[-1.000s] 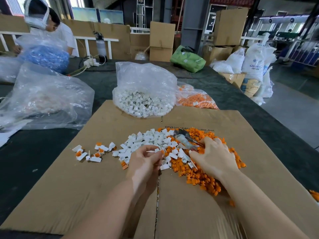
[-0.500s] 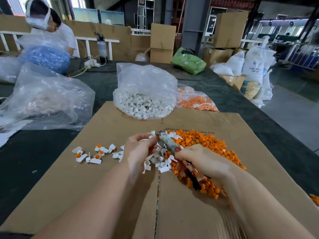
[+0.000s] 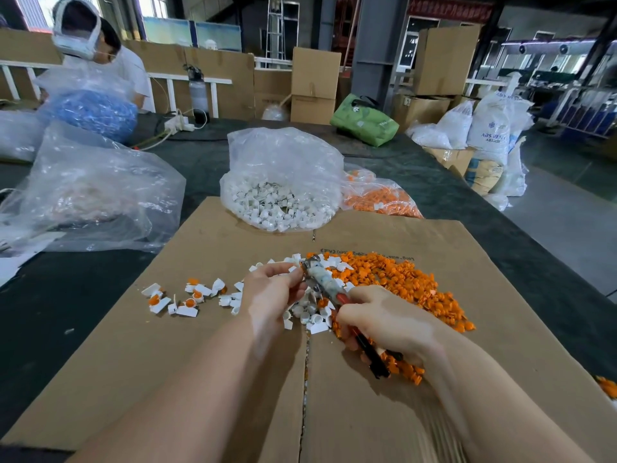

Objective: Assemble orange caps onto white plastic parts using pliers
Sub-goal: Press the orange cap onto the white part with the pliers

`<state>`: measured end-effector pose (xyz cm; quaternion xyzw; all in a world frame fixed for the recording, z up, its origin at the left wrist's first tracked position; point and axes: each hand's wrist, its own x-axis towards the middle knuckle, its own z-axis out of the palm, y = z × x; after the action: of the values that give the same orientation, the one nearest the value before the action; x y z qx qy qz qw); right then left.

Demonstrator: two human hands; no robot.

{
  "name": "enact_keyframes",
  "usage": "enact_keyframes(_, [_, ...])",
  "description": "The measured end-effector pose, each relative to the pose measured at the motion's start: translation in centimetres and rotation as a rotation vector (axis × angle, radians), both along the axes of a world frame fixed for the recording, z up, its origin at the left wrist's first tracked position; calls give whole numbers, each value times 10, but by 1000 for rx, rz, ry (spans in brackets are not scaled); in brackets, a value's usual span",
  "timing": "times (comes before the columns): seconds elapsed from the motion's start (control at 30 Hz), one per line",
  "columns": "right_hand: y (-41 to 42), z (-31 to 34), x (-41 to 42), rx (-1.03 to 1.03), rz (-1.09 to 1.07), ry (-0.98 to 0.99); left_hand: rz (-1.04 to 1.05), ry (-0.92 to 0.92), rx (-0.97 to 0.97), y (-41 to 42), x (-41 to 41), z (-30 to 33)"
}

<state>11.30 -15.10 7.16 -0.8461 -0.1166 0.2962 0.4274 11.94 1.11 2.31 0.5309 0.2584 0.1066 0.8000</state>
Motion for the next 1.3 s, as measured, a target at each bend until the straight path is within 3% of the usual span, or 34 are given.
enact_keyframes(0.57, [-9,-35,-2,-92,-188,-444,26,-10,-1,-16,-19,-11])
enact_keyframes(0.8, [-14,-40,6,-35,-126,-407,29,-24,-28,-4,-22,-23])
enact_keyframes(0.9, [-18,-47,15,-106,-223,-514,-25,-12,93,-2,-23,-24])
enact_keyframes(1.03, [-22,-56,25,-395,-367,-734,-87,-25,253,-3,-30,-23])
enact_keyframes(1.3, [-28,-63,32,-664,-331,-786,-198,-61,614,-3,-36,-30])
